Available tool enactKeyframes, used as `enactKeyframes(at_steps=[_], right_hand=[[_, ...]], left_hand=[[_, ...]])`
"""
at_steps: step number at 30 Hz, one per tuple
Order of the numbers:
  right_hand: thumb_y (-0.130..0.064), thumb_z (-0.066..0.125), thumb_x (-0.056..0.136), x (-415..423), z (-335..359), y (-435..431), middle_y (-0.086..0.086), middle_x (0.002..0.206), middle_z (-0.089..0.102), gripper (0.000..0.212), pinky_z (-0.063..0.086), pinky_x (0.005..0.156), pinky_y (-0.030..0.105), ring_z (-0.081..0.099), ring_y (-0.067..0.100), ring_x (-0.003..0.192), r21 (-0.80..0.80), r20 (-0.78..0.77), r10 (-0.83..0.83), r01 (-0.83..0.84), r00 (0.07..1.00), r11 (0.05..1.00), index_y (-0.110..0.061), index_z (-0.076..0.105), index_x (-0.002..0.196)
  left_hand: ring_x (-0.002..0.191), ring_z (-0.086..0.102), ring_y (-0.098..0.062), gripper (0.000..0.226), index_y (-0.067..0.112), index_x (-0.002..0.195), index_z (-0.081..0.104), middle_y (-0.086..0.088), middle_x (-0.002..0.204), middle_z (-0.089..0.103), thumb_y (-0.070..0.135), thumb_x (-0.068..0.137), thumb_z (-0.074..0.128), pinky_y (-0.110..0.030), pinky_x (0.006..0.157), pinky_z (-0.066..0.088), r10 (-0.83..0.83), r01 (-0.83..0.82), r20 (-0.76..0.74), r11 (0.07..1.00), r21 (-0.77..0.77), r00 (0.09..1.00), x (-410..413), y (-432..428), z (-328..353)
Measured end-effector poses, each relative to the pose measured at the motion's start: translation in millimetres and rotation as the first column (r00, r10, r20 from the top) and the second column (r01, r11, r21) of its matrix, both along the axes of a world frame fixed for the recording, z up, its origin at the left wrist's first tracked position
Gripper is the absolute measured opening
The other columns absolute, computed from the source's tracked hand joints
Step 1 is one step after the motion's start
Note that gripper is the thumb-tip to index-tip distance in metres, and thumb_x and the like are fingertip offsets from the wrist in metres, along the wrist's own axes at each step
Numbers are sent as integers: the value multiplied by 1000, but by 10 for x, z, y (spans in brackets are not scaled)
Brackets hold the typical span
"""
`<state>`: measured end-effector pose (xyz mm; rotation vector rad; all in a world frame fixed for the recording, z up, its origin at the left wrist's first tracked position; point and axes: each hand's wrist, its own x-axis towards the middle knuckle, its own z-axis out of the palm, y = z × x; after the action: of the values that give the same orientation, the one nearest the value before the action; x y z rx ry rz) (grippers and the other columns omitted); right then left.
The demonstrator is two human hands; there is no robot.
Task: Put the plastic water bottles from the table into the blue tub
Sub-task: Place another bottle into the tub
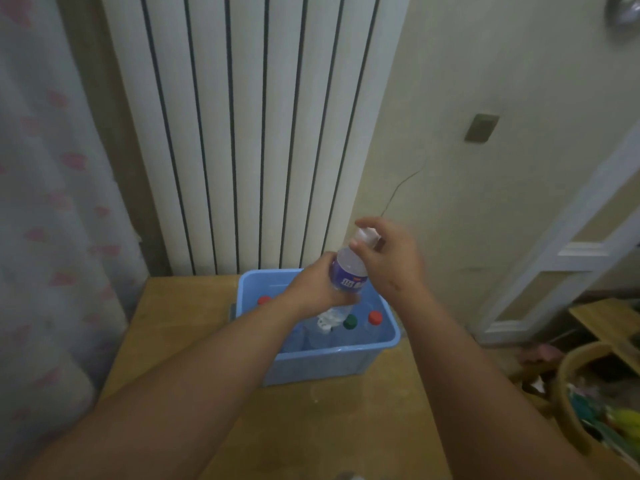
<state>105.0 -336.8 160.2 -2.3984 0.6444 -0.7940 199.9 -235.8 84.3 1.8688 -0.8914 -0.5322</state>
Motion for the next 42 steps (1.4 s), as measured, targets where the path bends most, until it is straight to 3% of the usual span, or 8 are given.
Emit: enactKeyframes(at_steps=[5,8,13,18,23,27,32,42], right_hand=[[-29,64,87,91,-137,-343,-11,108,59,29,49,81,32,56,14,95,-50,-18,18,-19,1000,999,-36,61,115],[-27,64,86,185,-235,-653,-9,110,60,29,48,81,31,57,14,96,-52,-26,44,-45,999,998,-34,62,114],[-25,63,88,375,-500,-1216,-8,115,61,30,44,80,26,56,12,96,0,-104,78,-79,991,997,-32,63,117],[-22,65,87,451,-923,-1569,-3,115,64,29,42,82,25,59,16,98,108,-161,144,-128,976,986,-27,66,116],[-19,66,85,572,-1387,-1751,-3,115,63,31,41,73,21,57,14,91,253,-306,201,-124,931,960,-31,66,114],[-17,63,86,609,-1597,-1801,-2,105,60,29,37,57,17,53,15,84,286,-419,245,-129,874,949,-30,65,111],[-17,61,85,621,-1755,-1789,-1,112,66,39,46,82,28,60,20,101,266,-547,237,-101,803,959,-27,59,122],[-30,66,77,565,-1974,-1764,5,99,68,27,46,79,32,59,27,99,99,-642,157,-122,750,988,-30,66,104]], left_hand=[[105,58,-3,75,37,135,42,17,114,56,20,75,83,-14,77,47,43,-61,-103,983,-172,994,47,-451,66],[101,59,-5,72,36,134,43,14,115,58,21,75,83,-18,81,49,57,-71,-101,987,-144,993,132,-760,-1],[110,61,-15,78,37,136,41,6,124,62,38,70,83,-42,96,52,77,-77,0,997,25,997,304,-1258,-232],[110,60,-20,83,36,138,38,4,124,63,54,67,77,-36,86,50,32,-102,207,935,340,978,423,-1573,-518],[110,60,-18,73,36,126,51,7,120,64,61,63,77,-38,92,50,-75,-54,213,838,544,974,500,-1710,-861],[104,62,-19,58,35,115,59,5,112,67,59,65,76,-38,91,50,-168,-40,263,770,637,950,531,-1758,-1014],[103,62,-23,55,38,112,58,3,109,67,67,66,69,-38,86,46,-284,-48,284,625,779,916,540,-1801,-1202],[116,49,-26,38,37,118,62,-1,118,60,52,83,60,-45,99,32,-235,-157,331,548,821,914,485,-1803,-1280]])
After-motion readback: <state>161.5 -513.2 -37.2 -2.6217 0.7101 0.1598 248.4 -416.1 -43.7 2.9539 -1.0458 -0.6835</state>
